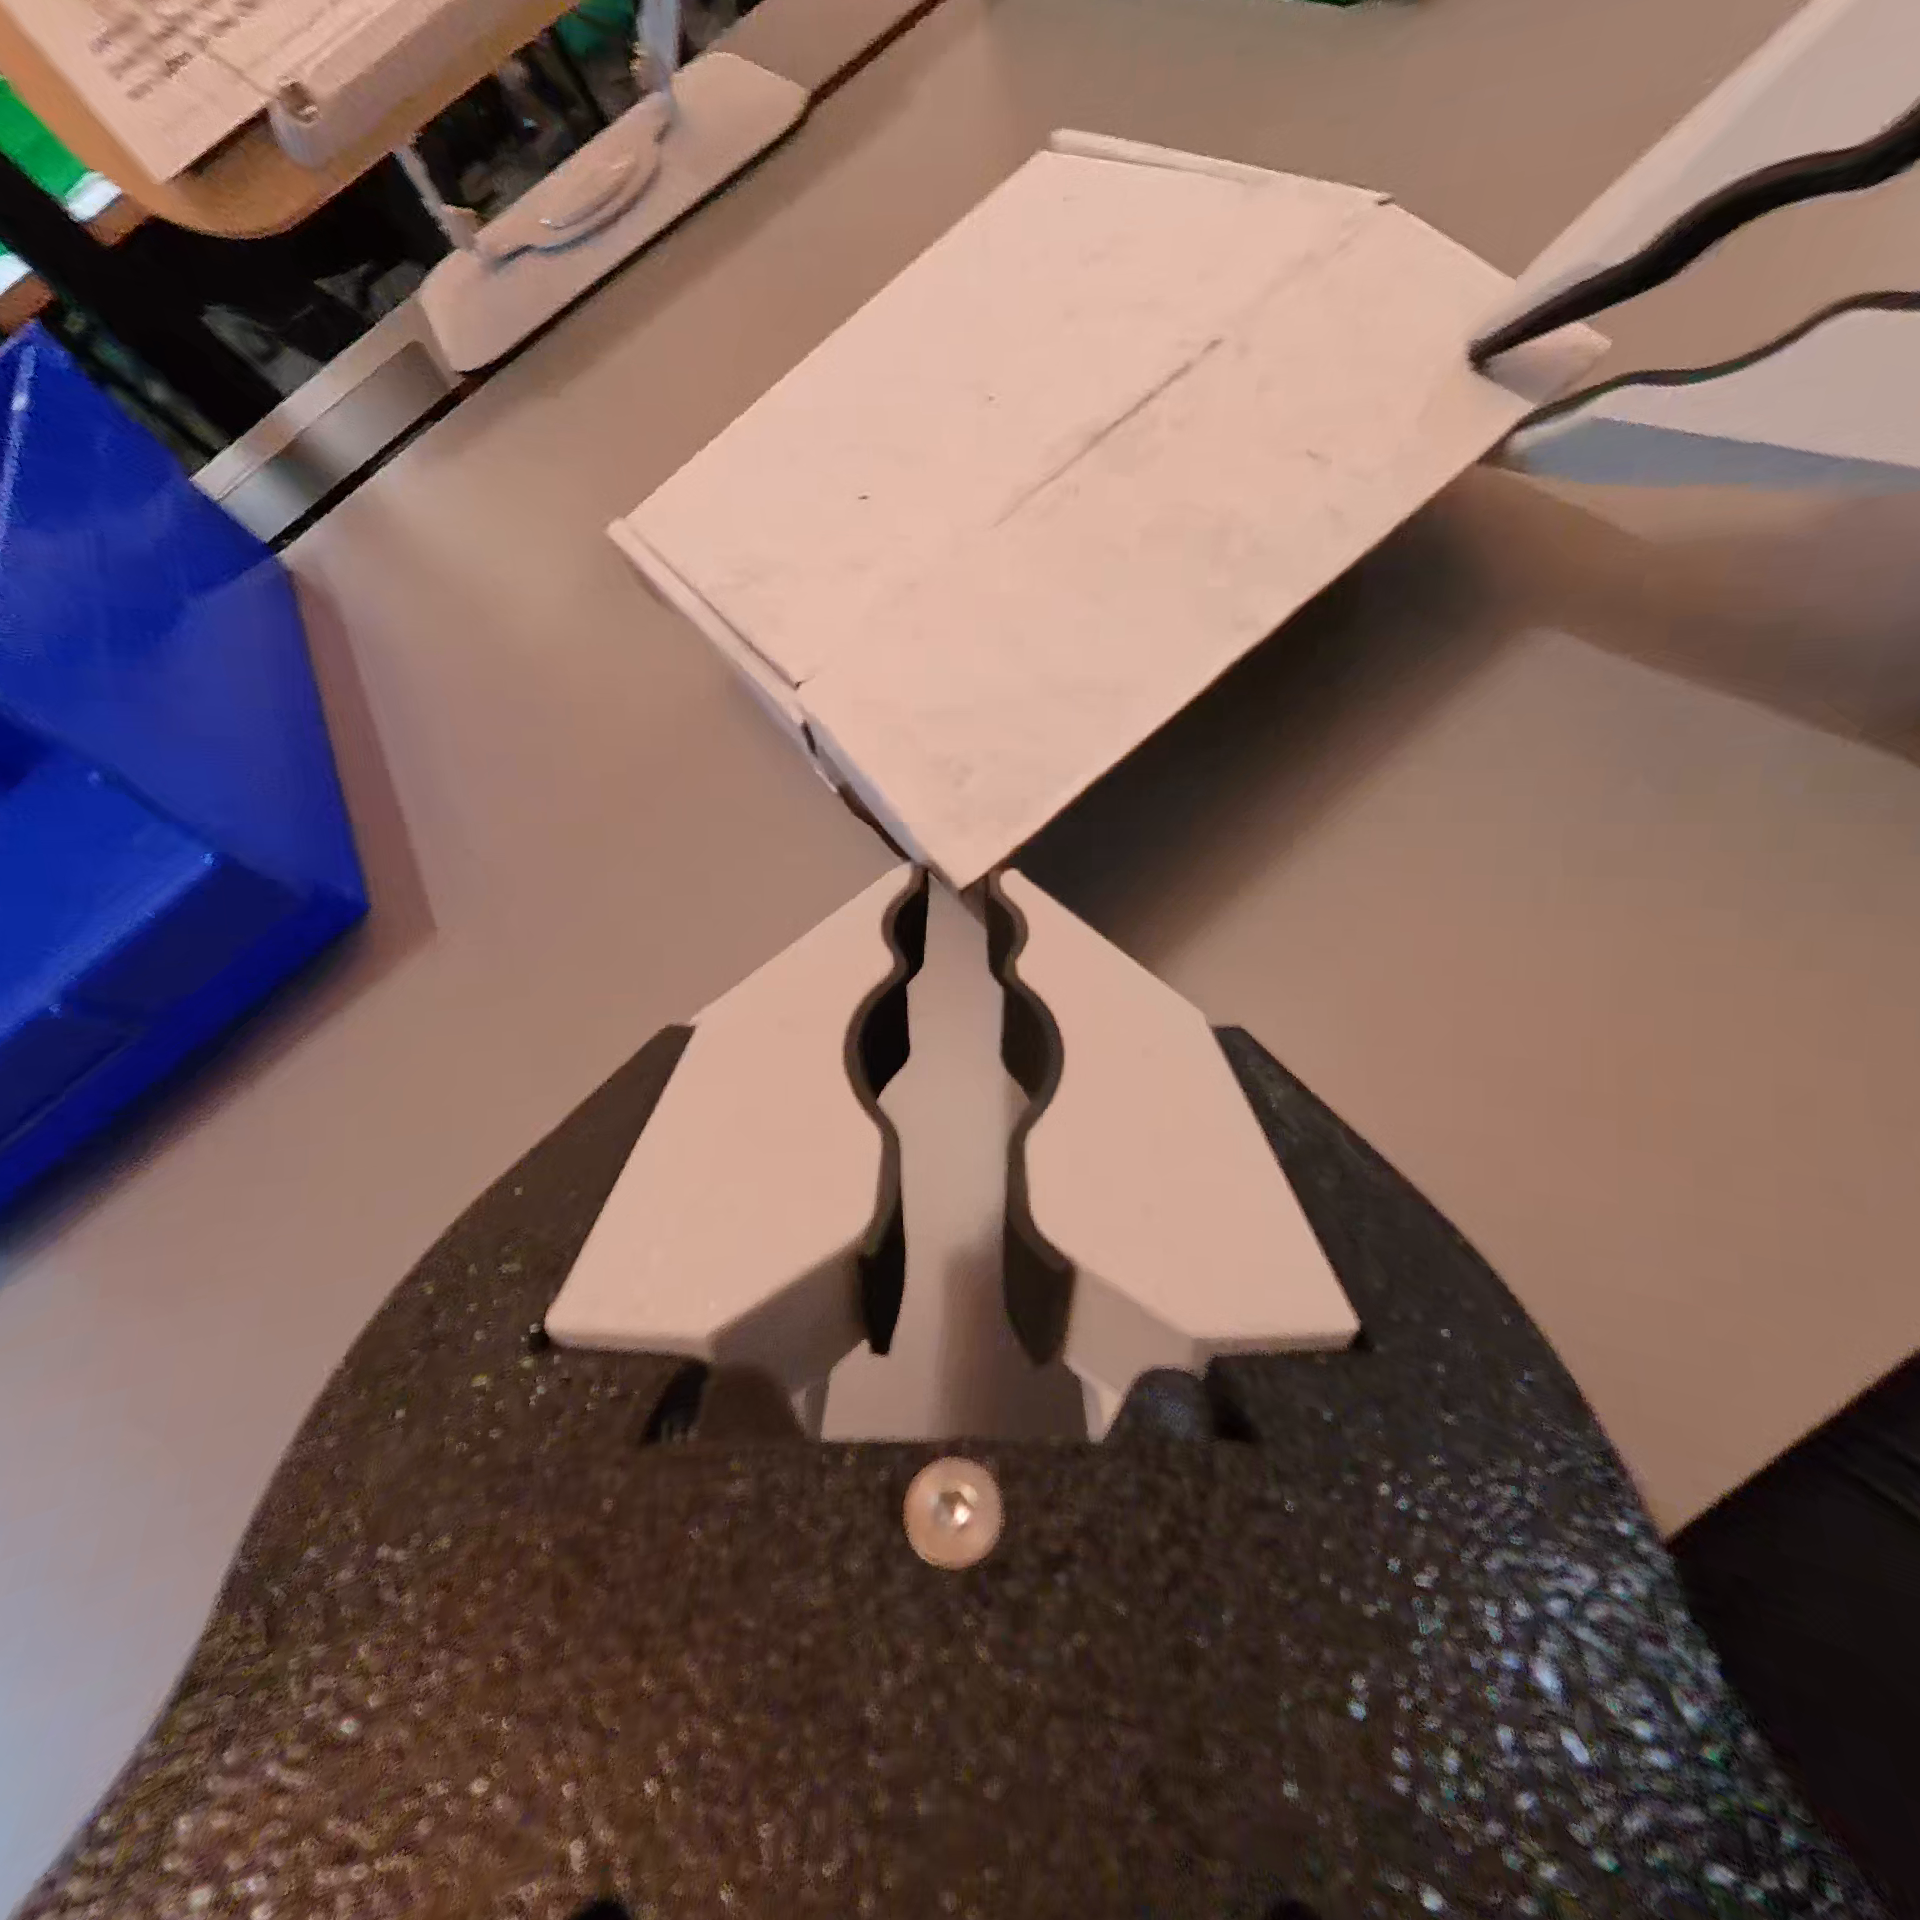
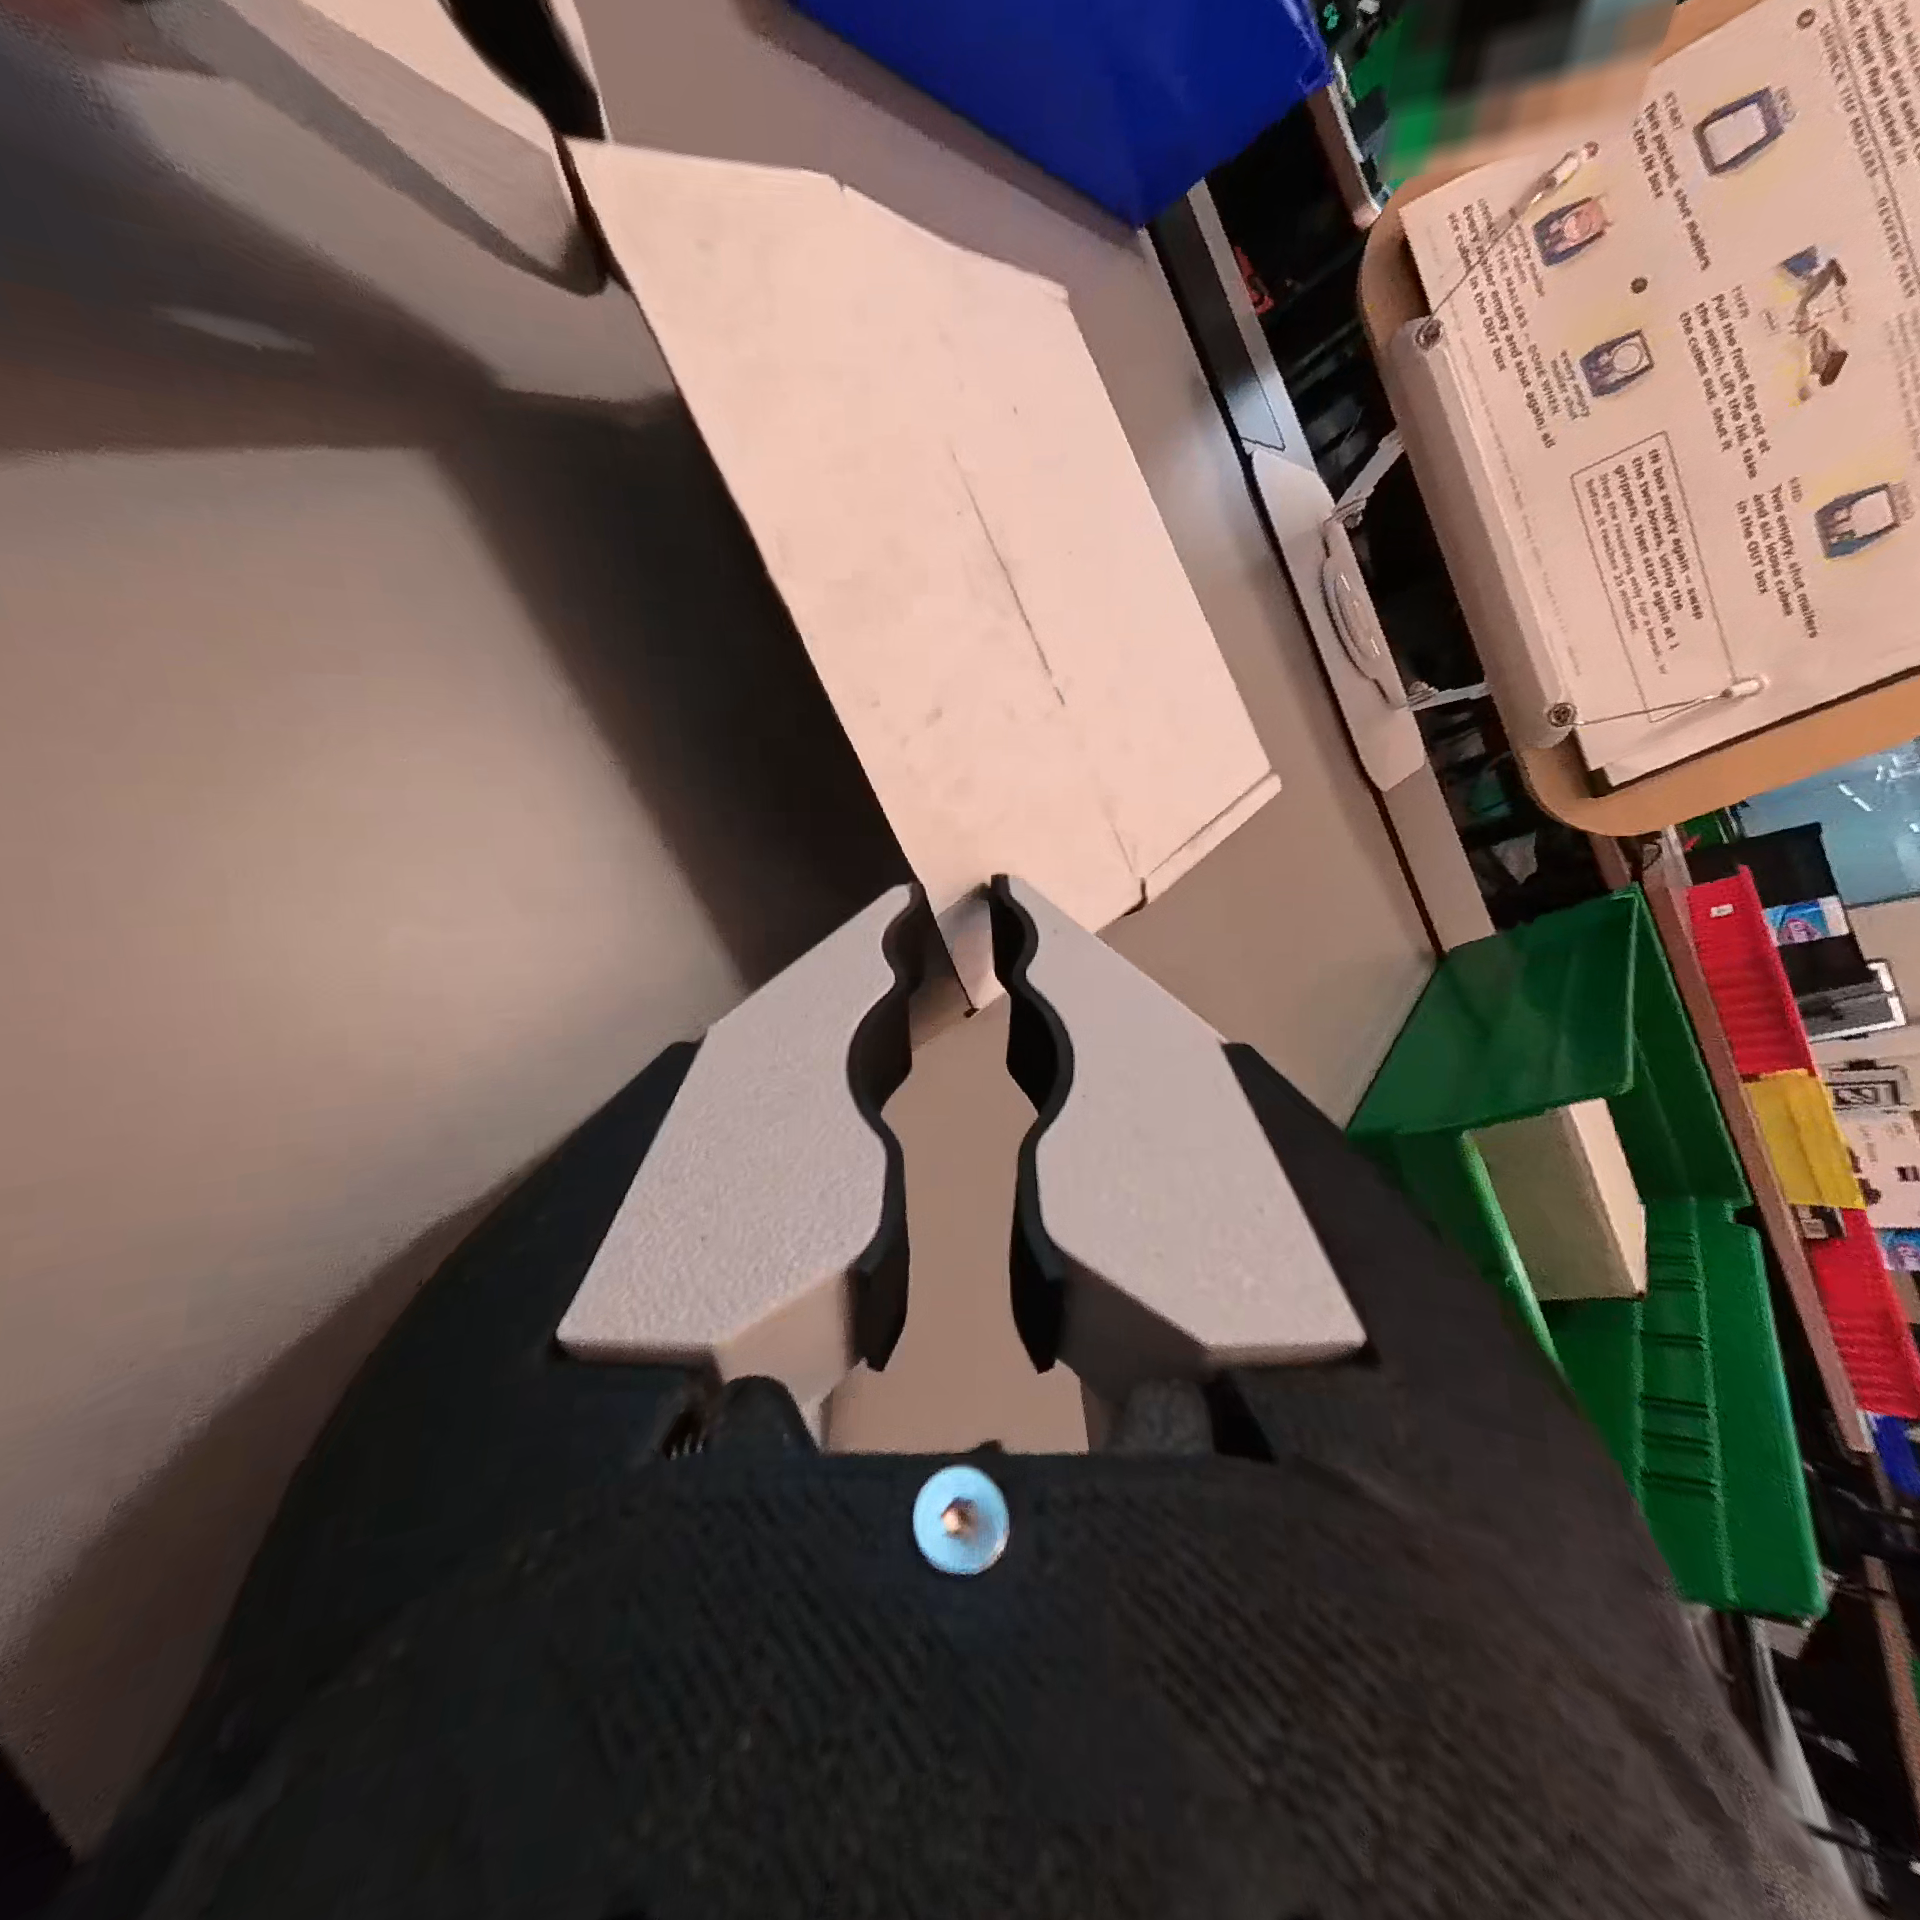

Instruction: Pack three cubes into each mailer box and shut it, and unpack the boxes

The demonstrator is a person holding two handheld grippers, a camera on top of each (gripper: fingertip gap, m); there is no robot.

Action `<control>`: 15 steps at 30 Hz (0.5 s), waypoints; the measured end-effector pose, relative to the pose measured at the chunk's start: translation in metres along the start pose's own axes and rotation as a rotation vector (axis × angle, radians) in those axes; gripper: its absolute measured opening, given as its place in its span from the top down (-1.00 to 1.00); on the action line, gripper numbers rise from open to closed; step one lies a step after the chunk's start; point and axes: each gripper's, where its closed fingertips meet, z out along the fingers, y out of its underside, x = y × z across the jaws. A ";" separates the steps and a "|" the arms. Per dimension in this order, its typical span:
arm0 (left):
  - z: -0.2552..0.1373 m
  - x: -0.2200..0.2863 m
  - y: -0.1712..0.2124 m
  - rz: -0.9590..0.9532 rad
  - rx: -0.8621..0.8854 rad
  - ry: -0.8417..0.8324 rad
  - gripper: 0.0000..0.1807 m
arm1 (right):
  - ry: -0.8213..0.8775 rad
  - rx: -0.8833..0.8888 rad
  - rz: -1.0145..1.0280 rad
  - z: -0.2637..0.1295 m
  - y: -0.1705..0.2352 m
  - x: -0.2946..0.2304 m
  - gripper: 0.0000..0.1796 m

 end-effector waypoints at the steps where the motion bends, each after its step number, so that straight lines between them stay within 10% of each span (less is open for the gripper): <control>1: -0.001 0.002 -0.001 0.011 -0.002 0.033 0.89 | -0.004 -0.004 -0.012 0.001 0.002 0.000 0.88; 9: -0.029 -0.018 -0.053 -0.125 0.106 0.329 1.00 | 0.009 -0.009 -0.053 0.007 0.010 0.006 0.87; 15: 0.038 -0.050 -0.101 0.110 0.070 0.365 1.00 | 0.036 -0.011 -0.060 0.007 0.011 0.006 0.87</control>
